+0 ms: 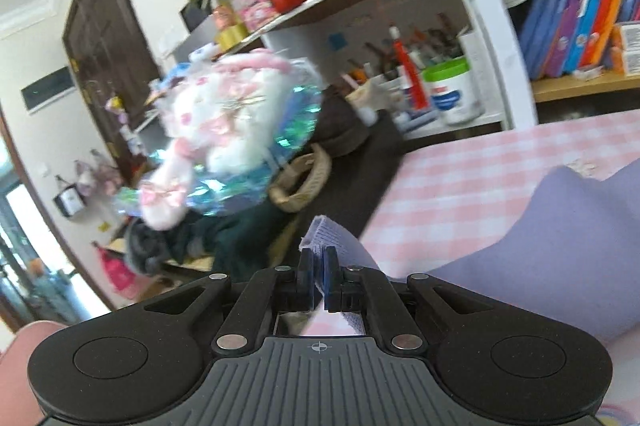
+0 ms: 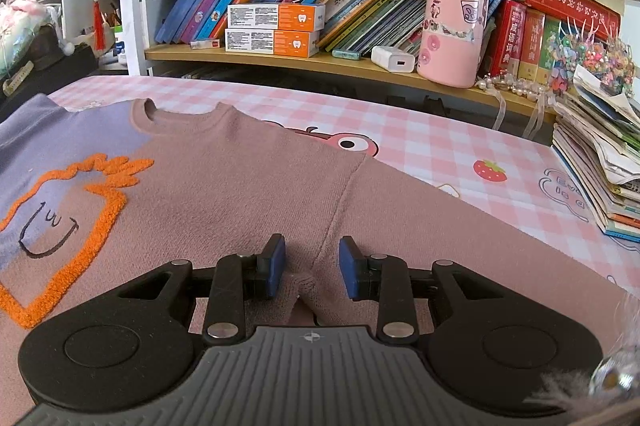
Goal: Fold clothes
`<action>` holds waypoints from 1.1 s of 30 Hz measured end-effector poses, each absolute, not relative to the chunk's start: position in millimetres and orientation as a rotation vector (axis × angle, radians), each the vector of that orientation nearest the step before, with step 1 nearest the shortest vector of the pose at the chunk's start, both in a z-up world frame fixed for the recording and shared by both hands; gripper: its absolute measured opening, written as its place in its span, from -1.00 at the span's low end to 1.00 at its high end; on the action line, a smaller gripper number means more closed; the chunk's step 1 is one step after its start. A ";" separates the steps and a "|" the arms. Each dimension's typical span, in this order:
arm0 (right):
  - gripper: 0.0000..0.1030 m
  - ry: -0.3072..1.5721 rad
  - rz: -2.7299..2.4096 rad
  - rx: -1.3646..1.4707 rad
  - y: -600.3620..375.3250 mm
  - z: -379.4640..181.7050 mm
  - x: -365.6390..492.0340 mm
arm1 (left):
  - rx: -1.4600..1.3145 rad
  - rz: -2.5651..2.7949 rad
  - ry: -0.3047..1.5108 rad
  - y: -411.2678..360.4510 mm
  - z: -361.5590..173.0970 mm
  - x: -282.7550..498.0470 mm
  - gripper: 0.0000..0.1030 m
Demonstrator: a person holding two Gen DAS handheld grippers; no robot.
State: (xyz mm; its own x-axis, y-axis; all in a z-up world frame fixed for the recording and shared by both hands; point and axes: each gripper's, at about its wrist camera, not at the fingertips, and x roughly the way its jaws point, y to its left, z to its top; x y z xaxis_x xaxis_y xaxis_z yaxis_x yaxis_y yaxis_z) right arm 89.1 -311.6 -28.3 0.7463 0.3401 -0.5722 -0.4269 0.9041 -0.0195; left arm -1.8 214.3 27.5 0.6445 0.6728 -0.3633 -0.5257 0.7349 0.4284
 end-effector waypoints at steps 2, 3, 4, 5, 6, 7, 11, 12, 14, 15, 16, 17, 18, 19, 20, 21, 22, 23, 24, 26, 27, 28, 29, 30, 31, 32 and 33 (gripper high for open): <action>-0.45 0.595 0.421 -0.153 -311.5 -28.4 89.1 | 0.294 0.719 0.533 220.6 30.9 -7.7 -0.91; -0.45 0.594 0.421 -0.153 -311.4 -28.4 89.0 | 0.293 0.730 0.534 223.2 31.8 -10.5 -0.90; -0.45 0.594 0.421 -0.153 -311.4 -28.5 88.8 | 0.293 0.742 0.533 225.7 32.7 -13.5 -0.81; -0.45 0.594 0.421 -0.153 -311.4 -28.5 88.8 | 0.290 0.756 0.536 227.1 33.6 -16.4 -0.78; -0.45 0.594 0.422 -0.153 -311.4 -28.6 88.8 | 0.281 0.765 0.540 226.5 34.7 -19.3 -0.78; -0.45 0.594 0.422 -0.153 -311.4 -28.7 88.7 | 0.268 0.755 0.536 222.5 36.5 -23.8 -0.78; -0.45 0.591 0.419 -0.160 -310.7 -28.6 88.4 | 0.133 0.457 0.530 185.3 36.0 -42.6 -0.75; -0.45 0.589 0.418 -0.166 -310.0 -28.8 88.0 | 0.072 0.366 0.549 175.8 31.8 -43.5 -0.72; -0.45 0.588 0.417 -0.168 -310.0 -29.1 88.1 | -0.035 0.207 0.587 158.2 22.1 -41.8 -0.64; -0.45 0.589 0.418 -0.164 -310.6 -29.2 88.2 | -0.070 0.152 0.599 149.9 17.9 -39.1 -0.53; -0.45 0.590 0.419 -0.156 -312.1 -28.8 88.3 | -0.101 0.110 0.605 142.8 14.6 -35.7 -0.35; -0.43 0.592 0.419 -0.147 -313.6 -28.4 88.5 | -0.129 0.076 0.608 136.4 11.5 -31.9 -0.25; -0.40 0.597 0.420 -0.129 -316.1 -27.3 88.4 | -0.144 0.053 0.610 132.4 9.4 -28.4 -0.03; -0.39 0.600 0.418 -0.096 -321.1 -25.6 85.7 | -0.153 0.037 0.613 129.6 7.8 -25.1 0.06; -0.37 0.604 0.416 -0.062 -326.1 -23.9 82.9 | -0.161 0.022 0.616 126.9 6.3 -21.8 0.06; -0.35 0.601 0.417 -0.034 -331.2 -22.5 77.1 | -0.169 0.006 0.619 124.2 4.7 -18.5 0.06; -0.33 0.599 0.418 -0.007 -336.3 -21.1 71.2 | -0.174 0.001 0.625 122.9 3.0 -15.6 0.05; -0.31 0.599 0.420 0.018 -342.4 -20.9 63.9 | -0.180 0.002 0.633 123.3 0.9 -13.4 0.03; -0.31 0.603 0.421 0.038 -346.8 -21.2 57.6 | -0.188 0.002 0.639 125.1 -1.7 -11.1 -0.01; -0.30 0.617 0.420 0.067 -353.3 -22.2 46.8 | -0.208 0.000 0.643 129.2 -5.4 -8.2 -0.25; -0.30 0.626 0.417 0.075 -355.2 -22.9 42.3 | -0.217 -0.002 0.645 131.6 -7.6 -6.8 -0.41; -0.30 0.635 0.414 0.083 -357.0 -23.6 37.8 | -0.224 -0.001 0.645 133.8 -9.8 -4.9 -0.55; -0.30 0.643 0.415 0.084 -355.9 -24.2 36.8 | -0.230 -0.003 0.643 135.2 -11.2 -2.6 -0.62; -0.31 0.651 0.416 0.085 -354.7 -24.8 35.9 | -0.235 -0.007 0.640 136.2 -12.5 -0.2 -0.73; -0.32 0.658 0.418 0.085 -352.2 -25.5 38.2 | -0.245 -0.016 0.640 138.0 -12.9 3.3 -0.79; -0.33 0.664 0.420 0.086 -349.6 -26.5 41.5 | -0.250 -0.024 0.642 139.0 -12.5 7.0 -0.80; -0.44 0.666 0.419 0.083 -346.9 -26.4 45.1 | -0.245 -0.031 0.644 138.7 -11.8 11.5 -0.83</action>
State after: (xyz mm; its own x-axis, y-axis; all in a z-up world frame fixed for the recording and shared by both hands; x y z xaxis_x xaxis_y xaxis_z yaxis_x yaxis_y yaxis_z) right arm 45.1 -346.9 -26.4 0.7061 0.4030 -0.5823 -0.3503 0.9134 0.2074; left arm 11.5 138.7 -11.8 0.8000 -0.1043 -0.5909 -0.0477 0.9706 -0.2359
